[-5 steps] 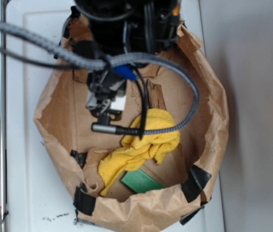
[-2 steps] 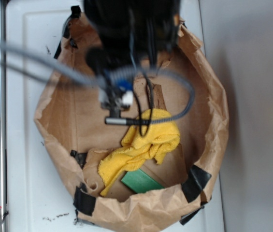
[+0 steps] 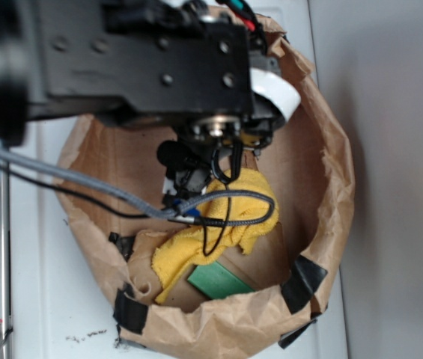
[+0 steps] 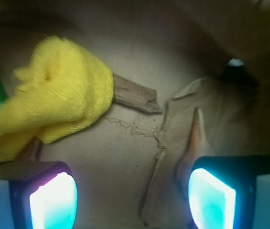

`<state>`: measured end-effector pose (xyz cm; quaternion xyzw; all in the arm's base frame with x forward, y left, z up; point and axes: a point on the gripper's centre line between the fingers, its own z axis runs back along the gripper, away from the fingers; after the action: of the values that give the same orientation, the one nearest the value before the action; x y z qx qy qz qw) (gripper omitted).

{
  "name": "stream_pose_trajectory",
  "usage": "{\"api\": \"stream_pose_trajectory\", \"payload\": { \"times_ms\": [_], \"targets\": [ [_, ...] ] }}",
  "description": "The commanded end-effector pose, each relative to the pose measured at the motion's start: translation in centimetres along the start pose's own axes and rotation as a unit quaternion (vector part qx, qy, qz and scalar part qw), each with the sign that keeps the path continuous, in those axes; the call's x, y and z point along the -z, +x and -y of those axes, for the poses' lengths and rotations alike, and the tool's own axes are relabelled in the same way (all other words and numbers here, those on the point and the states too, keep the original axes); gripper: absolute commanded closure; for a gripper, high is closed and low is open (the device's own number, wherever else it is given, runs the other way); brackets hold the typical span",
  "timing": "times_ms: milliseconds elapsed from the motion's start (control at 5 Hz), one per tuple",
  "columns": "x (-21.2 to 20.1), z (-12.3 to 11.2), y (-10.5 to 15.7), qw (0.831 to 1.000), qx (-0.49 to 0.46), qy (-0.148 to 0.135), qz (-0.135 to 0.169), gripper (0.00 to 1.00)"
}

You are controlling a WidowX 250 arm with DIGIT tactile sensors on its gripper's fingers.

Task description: Grab the shell.

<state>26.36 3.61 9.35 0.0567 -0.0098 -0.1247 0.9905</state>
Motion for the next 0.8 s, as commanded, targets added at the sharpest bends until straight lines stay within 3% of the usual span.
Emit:
{"api": "stream_pose_trajectory", "payload": {
  "times_ms": [0,200,600],
  "targets": [
    [-0.9,-2.6,-1.8,0.999,-0.024,0.004,0.025,0.00],
    [-0.7,-4.6,-3.9,0.999,-0.035,-0.009,0.028,0.00],
    [1.4,-5.9,-3.2,0.998,-0.052,0.009,0.031,0.00]
  ]
}}
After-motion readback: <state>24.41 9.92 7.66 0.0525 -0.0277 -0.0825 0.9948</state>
